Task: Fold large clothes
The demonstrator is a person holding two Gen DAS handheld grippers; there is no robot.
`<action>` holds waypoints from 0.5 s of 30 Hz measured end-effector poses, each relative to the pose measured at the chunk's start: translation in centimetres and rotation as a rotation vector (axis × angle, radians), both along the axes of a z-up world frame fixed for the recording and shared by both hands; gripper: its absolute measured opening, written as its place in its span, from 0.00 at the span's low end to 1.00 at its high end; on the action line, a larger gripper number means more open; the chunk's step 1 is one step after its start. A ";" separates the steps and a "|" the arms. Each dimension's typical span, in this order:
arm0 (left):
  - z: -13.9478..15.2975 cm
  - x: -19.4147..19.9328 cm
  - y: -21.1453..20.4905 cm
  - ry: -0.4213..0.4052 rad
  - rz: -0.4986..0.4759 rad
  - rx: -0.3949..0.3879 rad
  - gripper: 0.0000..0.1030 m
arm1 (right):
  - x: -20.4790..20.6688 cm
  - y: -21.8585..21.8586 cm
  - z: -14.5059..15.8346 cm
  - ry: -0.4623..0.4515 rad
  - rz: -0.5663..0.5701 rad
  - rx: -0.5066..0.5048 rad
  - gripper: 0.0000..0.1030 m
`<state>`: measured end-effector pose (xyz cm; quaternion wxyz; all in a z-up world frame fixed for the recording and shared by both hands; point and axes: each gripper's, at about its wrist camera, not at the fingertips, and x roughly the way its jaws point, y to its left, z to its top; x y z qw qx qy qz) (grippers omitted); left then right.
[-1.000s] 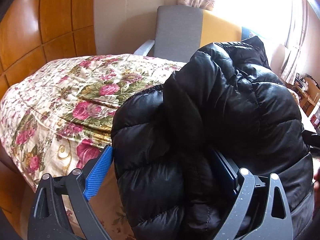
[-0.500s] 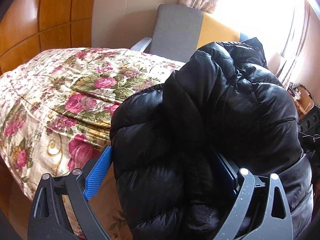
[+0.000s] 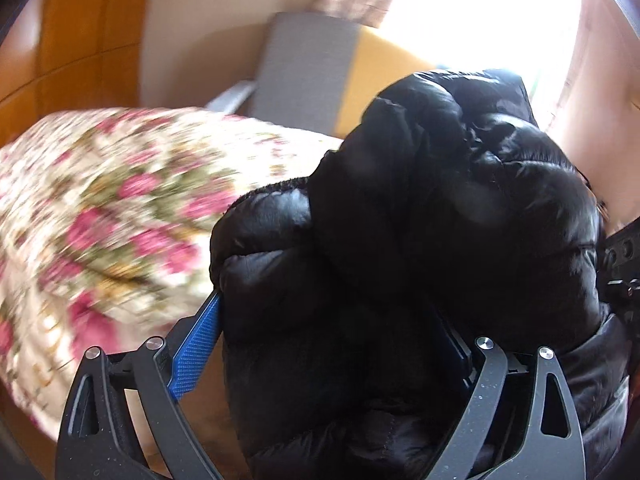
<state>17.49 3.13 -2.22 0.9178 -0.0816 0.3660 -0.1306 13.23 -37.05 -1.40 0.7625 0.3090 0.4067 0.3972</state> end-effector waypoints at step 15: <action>1.2 4.1 -32.1 -0.064 -0.483 0.199 0.84 | -8.6 -26.2 -1.9 0.013 -0.586 -0.101 0.69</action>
